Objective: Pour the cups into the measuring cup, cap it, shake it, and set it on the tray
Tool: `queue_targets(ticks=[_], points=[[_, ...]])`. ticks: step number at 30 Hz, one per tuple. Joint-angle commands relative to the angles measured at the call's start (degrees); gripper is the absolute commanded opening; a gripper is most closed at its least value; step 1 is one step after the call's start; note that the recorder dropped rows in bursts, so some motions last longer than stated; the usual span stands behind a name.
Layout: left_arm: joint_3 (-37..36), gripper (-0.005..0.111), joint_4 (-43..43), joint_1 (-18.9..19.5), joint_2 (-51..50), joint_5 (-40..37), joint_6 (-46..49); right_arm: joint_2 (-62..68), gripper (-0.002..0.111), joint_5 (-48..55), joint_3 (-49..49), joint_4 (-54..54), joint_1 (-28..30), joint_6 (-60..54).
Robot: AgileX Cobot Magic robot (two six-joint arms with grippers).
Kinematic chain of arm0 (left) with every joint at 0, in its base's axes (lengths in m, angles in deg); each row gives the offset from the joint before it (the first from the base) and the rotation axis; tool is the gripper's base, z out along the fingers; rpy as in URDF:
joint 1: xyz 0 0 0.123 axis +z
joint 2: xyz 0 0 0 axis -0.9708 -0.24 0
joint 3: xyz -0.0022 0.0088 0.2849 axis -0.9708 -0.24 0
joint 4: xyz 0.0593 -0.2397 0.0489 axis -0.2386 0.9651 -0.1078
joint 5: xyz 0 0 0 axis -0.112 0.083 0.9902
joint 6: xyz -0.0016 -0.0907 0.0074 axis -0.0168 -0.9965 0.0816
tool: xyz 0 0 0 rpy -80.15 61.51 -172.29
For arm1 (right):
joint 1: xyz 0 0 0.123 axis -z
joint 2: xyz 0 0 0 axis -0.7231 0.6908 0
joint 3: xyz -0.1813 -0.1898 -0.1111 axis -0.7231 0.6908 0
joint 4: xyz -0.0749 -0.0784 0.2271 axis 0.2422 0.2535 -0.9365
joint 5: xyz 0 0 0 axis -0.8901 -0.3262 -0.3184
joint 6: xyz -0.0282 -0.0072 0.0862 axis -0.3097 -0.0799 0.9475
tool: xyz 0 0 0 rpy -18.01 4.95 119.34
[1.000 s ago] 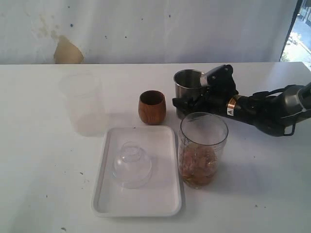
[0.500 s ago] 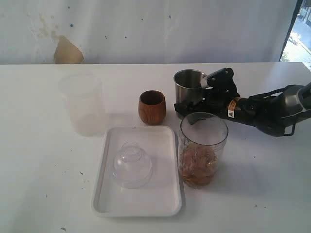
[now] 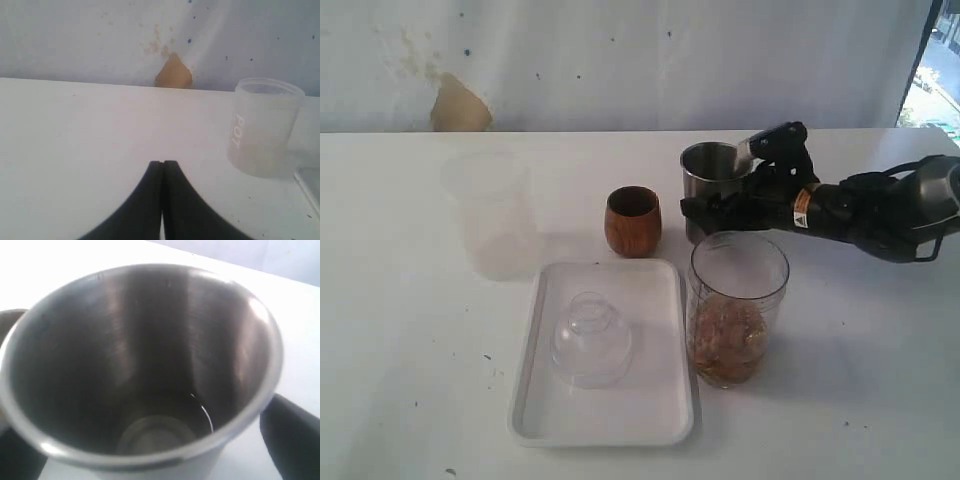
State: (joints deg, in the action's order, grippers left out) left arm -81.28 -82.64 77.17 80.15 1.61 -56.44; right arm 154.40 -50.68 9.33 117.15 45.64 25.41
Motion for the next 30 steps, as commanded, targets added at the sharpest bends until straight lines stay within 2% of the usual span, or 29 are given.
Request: queue_targets(ticks=[1, 13, 18, 22, 30], points=[[-0.31, 0.000, -0.11, -0.05, 0.25, -0.12, 0.02, -1.98, 0.105, -0.42, 0.19, 0.80, 0.06, 1.06], [-0.31, 0.000, -0.11, -0.05, 0.25, -0.12, 0.02, -9.06, 0.105, -0.42, 0.19, 0.80, 0.06, 3.00], [-0.31, 0.000, -0.11, -0.05, 0.25, -0.12, 0.02, -17.51, 0.105, -0.08, 0.19, 3.71, 0.06, 5.59], [-0.31, 0.000, -0.11, -0.05, 0.25, -0.12, 0.02, -24.21, 0.105, 2.33, 0.19, 9.63, 0.06, 13.20], [-0.31, 0.000, -0.11, -0.05, 0.25, -0.12, 0.02, -35.71, 0.105, 2.23, 0.19, 14.52, 0.06, 31.03]])
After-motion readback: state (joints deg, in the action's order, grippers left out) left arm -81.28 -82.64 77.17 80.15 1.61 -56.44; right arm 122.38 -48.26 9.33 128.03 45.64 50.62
